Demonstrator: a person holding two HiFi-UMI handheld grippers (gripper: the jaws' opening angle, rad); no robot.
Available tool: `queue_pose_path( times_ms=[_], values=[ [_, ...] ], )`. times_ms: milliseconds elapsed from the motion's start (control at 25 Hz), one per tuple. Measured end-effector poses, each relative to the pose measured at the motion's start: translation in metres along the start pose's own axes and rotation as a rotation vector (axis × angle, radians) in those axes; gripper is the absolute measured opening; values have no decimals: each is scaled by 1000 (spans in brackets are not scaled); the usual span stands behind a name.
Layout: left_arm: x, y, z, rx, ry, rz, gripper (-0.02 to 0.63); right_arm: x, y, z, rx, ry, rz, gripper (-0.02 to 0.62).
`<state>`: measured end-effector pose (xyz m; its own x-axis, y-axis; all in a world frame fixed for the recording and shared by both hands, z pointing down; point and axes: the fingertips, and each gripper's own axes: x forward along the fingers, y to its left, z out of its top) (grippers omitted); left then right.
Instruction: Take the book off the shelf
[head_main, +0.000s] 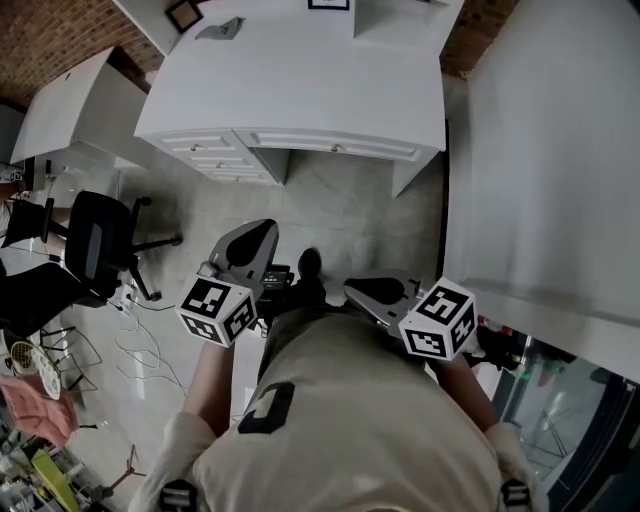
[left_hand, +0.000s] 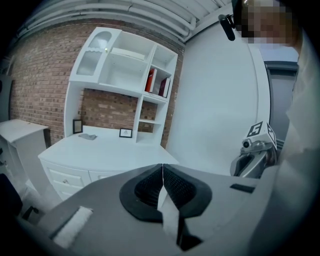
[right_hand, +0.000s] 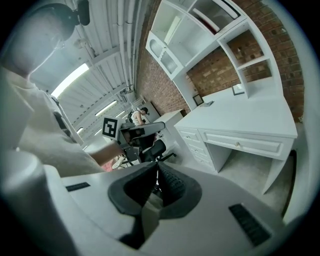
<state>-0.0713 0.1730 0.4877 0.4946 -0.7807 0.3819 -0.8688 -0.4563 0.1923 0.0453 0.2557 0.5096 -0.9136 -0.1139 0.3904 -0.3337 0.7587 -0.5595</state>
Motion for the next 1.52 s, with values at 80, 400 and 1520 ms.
queue_pose_path(
  times_ms=[80,400,1520],
  values=[
    [0,9,-1,-10,4,8,6,9,-5,3,36,2,7,6],
    [-4,41,-28,-77,41,24,6,55,-16,5,74,88,43,6],
    [76,125,16,-63,74,-225,6,135,-81,110,11,118,-142,6]
  ],
)
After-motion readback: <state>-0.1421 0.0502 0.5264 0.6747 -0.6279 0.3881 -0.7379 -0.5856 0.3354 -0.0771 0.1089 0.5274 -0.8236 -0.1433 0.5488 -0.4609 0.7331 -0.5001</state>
